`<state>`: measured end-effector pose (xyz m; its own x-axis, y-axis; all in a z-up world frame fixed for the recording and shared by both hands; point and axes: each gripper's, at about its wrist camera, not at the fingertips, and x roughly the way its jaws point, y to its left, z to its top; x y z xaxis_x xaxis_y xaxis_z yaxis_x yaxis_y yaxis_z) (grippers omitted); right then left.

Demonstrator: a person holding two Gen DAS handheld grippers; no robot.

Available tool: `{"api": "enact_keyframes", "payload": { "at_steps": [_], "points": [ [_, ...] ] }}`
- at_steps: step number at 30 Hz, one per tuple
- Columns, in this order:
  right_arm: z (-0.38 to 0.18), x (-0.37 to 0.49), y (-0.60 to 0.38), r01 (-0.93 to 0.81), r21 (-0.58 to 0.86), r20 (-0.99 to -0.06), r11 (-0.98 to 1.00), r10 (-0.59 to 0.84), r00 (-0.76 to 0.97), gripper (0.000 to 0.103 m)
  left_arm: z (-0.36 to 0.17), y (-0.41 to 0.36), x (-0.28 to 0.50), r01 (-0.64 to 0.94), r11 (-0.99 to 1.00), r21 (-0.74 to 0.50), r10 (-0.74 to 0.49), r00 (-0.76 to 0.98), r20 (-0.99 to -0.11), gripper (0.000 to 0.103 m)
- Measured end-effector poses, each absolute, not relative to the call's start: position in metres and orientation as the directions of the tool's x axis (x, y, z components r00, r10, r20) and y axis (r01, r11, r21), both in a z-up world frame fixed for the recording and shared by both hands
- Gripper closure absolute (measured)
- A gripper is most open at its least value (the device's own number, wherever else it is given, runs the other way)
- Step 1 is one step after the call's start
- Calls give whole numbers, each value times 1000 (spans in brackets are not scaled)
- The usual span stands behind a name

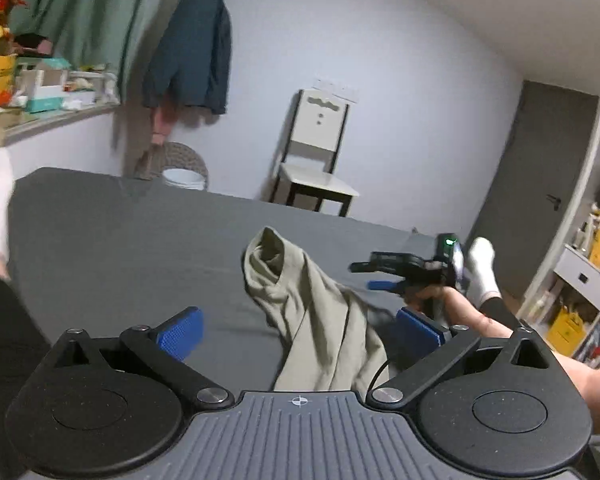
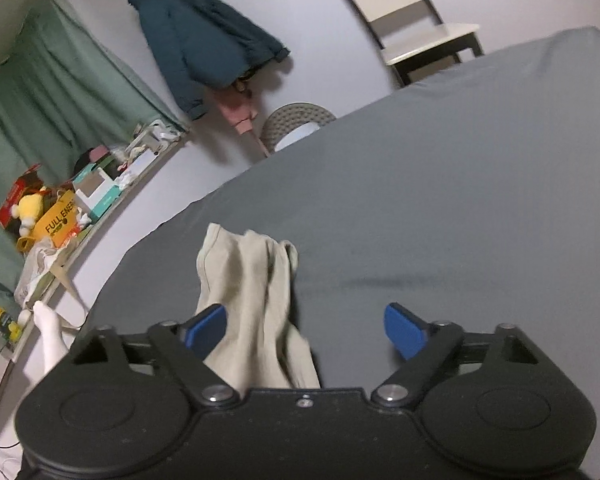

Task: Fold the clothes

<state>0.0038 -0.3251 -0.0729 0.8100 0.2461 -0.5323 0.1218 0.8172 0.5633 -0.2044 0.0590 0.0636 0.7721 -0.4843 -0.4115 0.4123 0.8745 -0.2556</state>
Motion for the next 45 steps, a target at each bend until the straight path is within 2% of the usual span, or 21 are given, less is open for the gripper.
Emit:
{"api": "enact_keyframes", "payload": {
  "at_steps": [1,3,7,9,11,16,18,19,22,24,25,27,28,29,34,37,41,45],
  "points": [
    [-74,16,-325,127,569,-540,813,253,802,40,65,57,-193,424,870,-254,-493,769,-407,1],
    [-79,32,-330,137,614,-546,778,293,785,50,67,41,-159,443,857,-264,-514,769,-380,1],
    [-84,61,-339,132,697,-522,705,372,767,51,61,7,-62,395,837,-378,-532,747,-398,1],
    [-86,77,-336,102,714,-515,693,421,746,54,40,-7,2,320,800,-507,-556,713,-427,1],
    [-90,92,-332,81,712,-526,697,454,719,54,21,-22,55,260,767,-586,-575,685,-449,2],
    [-114,113,-341,131,763,-525,633,488,697,59,-26,-75,142,227,838,-496,-514,635,-577,10],
    [-128,120,-346,167,808,-502,565,512,697,66,-48,-88,170,179,847,-500,-496,602,-625,25],
    [-135,125,-347,182,828,-490,530,527,695,70,-59,-92,182,154,849,-506,-491,584,-646,27],
    [-149,130,-349,209,869,-454,448,557,695,75,-86,-106,203,113,861,-496,-466,562,-683,43],
    [-155,134,-349,216,884,-436,414,566,700,75,-99,-113,214,94,861,-501,-465,544,-698,65],
    [-157,136,-349,219,887,-433,406,570,698,77,-105,-114,217,82,854,-514,-472,539,-698,71],
    [-162,139,-348,222,887,-436,405,573,694,83,-118,-117,221,48,847,-529,-472,525,-708,92],
    [-164,139,-345,221,885,-438,409,577,689,90,-122,-117,221,29,850,-525,-457,536,-710,94],
    [-167,139,-343,220,885,-439,410,579,687,94,-123,-113,219,6,850,-526,-441,556,-705,95],
    [-163,126,-349,191,910,-374,368,530,761,98,-96,-81,203,64,814,-577,-465,668,-582,95],
    [-143,119,-359,122,933,-294,338,520,802,98,-60,-59,190,145,806,-574,-488,712,-505,95],
    [-109,101,-367,4,954,-165,301,510,844,98,-3,-34,153,289,767,-573,-552,752,-360,95],
    [-52,48,-372,-170,929,-26,330,513,858,98,57,0,101,407,728,-552,-603,762,-234,95]
  ]
}}
